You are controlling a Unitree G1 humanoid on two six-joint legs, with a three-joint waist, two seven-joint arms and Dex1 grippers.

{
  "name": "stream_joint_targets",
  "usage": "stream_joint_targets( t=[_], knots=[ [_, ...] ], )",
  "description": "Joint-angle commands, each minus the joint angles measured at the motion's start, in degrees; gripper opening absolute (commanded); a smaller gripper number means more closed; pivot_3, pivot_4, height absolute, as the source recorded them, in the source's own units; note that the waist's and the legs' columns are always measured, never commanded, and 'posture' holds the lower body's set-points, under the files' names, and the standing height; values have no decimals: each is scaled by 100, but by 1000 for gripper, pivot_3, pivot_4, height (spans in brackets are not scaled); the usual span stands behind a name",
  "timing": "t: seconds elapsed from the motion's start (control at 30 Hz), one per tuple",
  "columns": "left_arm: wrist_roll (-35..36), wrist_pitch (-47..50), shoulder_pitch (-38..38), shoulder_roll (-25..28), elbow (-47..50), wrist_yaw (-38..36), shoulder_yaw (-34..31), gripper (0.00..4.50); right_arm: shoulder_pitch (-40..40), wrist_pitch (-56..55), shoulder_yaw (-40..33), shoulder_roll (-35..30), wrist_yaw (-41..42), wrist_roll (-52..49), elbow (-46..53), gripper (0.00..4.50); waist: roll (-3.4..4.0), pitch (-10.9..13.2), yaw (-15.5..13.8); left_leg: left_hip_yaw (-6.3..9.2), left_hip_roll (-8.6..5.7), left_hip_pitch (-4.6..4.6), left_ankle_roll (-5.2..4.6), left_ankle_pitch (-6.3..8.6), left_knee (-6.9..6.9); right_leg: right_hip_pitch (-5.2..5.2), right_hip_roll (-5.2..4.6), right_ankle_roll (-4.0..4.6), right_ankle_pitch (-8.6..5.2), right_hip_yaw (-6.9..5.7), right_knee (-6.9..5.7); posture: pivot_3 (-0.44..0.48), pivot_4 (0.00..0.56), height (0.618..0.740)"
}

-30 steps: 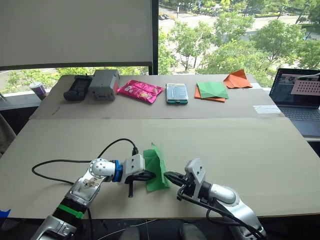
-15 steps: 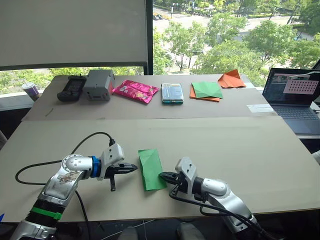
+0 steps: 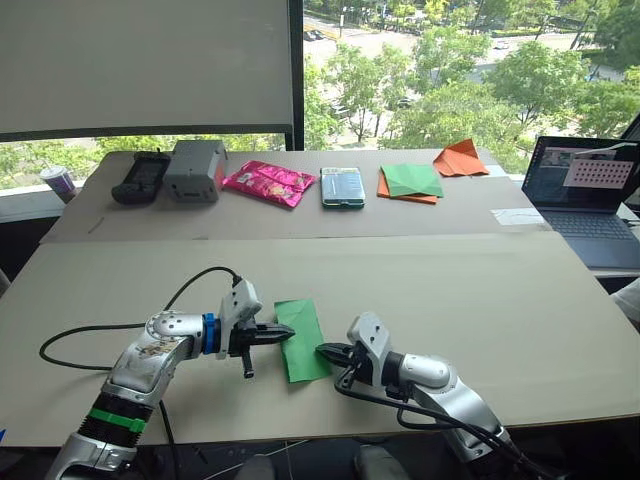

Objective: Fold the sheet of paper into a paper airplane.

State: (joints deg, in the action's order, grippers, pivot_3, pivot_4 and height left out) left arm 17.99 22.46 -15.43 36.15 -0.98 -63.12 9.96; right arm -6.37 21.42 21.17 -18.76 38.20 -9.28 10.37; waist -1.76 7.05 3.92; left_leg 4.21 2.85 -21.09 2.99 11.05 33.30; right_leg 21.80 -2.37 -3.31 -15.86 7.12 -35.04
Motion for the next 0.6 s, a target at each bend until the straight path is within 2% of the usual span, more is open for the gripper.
stream_joint_targets(
  t=[0.03, 0.13, 0.27, 0.6],
  knots=[
    [-206, -366, -74, -48, -82, -17, 85, 0, -19, 165, 47, 0, -42, 99, -92, 17, -1, 1, -4, 0, 0, -2, 0, 0, 0, 1, 0, 0, 0, 0, 0, 0, 150, 736],
    [-593, -746, -45, -74, -282, -37, 372, 0, -240, 175, 55, 104, -11, 68, -123, 17, 2, 2, 6, 0, 0, -4, 0, 0, -1, 5, 0, 0, 0, 1, -1, 0, 150, 736],
    [-850, -1072, 29, -80, -461, -62, 551, 0, -583, 231, 25, 179, -114, 223, -714, 17, 23, -7, 0, 0, 0, -4, -1, 0, -3, 9, 0, 3, 2, 1, -4, 0, 150, 736],
    [-1006, -1264, 181, 16, -441, -61, 576, 0, -1391, 18, 118, 335, -51, 500, -2134, 17, 55, -50, -2, 0, -2, 5, -2, -1, 1, -10, 0, 3, 2, 1, -4, 0, 150, 736]
  ],
)
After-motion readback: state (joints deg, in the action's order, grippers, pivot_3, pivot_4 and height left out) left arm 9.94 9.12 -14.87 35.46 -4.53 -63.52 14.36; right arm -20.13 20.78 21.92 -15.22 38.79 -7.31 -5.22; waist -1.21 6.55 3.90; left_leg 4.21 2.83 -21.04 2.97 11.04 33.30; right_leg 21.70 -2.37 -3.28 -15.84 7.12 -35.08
